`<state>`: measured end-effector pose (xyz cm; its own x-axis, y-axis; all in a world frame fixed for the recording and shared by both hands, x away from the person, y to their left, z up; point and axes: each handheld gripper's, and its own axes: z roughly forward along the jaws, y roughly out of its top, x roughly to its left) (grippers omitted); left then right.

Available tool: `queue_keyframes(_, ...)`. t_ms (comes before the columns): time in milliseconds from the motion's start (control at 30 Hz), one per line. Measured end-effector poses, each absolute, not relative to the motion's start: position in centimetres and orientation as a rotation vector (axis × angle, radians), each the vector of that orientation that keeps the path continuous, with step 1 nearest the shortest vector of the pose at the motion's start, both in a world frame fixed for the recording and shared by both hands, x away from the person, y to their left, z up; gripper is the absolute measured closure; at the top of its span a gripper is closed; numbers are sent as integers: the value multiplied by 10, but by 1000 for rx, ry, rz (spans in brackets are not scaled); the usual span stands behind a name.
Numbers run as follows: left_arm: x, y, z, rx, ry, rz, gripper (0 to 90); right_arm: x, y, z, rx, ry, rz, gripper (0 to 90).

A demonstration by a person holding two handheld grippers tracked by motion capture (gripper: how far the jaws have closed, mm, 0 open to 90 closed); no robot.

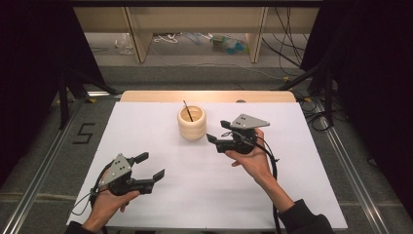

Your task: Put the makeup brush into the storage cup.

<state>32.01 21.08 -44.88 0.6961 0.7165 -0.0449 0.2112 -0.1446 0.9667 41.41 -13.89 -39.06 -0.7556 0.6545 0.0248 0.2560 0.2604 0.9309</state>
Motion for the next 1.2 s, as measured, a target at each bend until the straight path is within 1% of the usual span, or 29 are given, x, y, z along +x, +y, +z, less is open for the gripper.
queue_keyframes(67, 320, 211, -449, 1695, 755, 520, 173, 412, -142, -392, 841, 2168, 1489, 285)
queue_keyframes(433, 320, 211, -449, 1695, 754, 522, 173, 402, -155, -396, 856, 2153, 1508, 283)
queue_keyframes(1200, 321, 211, -449, 1695, 757, 525, 173, 367, -191, -410, 877, 2118, 1531, 256)
